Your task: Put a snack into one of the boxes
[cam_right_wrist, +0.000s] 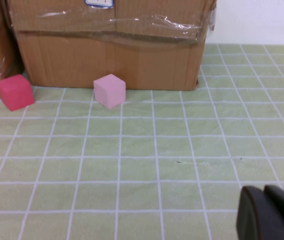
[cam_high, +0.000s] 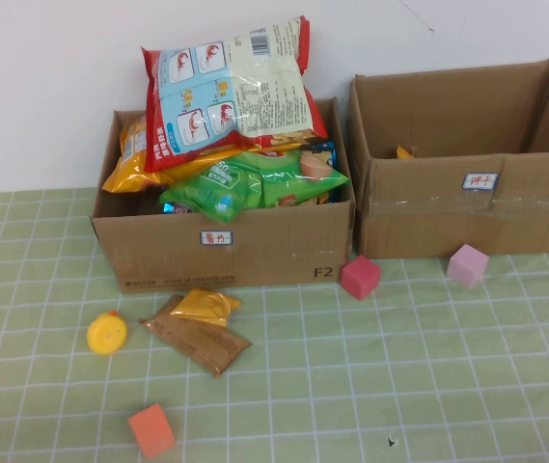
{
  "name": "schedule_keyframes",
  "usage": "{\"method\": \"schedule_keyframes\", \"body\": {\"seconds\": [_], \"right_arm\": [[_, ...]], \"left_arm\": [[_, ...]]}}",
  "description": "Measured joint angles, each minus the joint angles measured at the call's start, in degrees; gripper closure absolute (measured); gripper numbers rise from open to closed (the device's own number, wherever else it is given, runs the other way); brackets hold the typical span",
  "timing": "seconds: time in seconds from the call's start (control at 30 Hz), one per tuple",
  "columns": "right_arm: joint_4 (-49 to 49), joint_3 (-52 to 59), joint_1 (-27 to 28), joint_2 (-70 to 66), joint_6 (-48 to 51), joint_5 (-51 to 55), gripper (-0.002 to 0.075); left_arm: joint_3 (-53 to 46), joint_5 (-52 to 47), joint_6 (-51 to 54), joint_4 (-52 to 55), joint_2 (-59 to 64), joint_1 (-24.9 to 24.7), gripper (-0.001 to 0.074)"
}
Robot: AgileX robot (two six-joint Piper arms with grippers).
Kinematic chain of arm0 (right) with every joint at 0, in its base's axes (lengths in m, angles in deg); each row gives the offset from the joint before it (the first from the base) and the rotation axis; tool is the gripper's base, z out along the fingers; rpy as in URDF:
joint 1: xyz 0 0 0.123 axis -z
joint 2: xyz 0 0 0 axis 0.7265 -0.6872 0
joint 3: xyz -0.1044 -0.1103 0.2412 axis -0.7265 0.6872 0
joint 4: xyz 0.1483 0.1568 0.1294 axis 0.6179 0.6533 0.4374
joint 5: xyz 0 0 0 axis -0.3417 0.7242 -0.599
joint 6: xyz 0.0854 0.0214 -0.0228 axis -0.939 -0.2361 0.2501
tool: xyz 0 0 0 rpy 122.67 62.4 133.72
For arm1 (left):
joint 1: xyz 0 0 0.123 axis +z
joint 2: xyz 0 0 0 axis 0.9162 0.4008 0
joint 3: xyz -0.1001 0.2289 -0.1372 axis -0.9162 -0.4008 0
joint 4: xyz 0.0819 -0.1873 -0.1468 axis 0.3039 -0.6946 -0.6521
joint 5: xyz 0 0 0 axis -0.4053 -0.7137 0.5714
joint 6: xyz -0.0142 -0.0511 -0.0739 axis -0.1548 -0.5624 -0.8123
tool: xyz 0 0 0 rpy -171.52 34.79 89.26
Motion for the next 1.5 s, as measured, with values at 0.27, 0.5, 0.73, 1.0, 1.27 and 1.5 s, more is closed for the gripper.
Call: {"method": "schedule_keyframes", "body": {"seconds": [0.27, 0.5, 0.73, 1.0, 1.27, 1.5], "right_arm": [[0.00, 0.00, 0.00, 0.00, 0.00, 0.00, 0.0728], [-0.08, 0.00, 0.00, 0.00, 0.00, 0.00, 0.0728], [-0.08, 0.00, 0.00, 0.00, 0.00, 0.10, 0.0728], [-0.08, 0.00, 0.00, 0.00, 0.00, 0.10, 0.0728], [-0.08, 0.00, 0.00, 0.00, 0.00, 0.10, 0.0728], [-0.08, 0.00, 0.00, 0.00, 0.00, 0.10, 0.0728]], "left_arm": [[0.00, 3.57, -1.96, -19.64, 0.00, 0.00, 0.0737], [0.00, 3.84, -2.40, -26.29, 0.00, 0.00, 0.0737], [0.39, 3.01, 10.95, -35.30, 0.00, 0.00, 0.0737], [16.89, -16.14, 34.30, -21.21, 8.68, 0.00, 0.0737], [31.03, -24.20, 37.23, 5.14, 31.39, -8.44, 0.0737], [41.54, -26.45, 34.25, 20.40, 52.08, -18.30, 0.0737]]}}
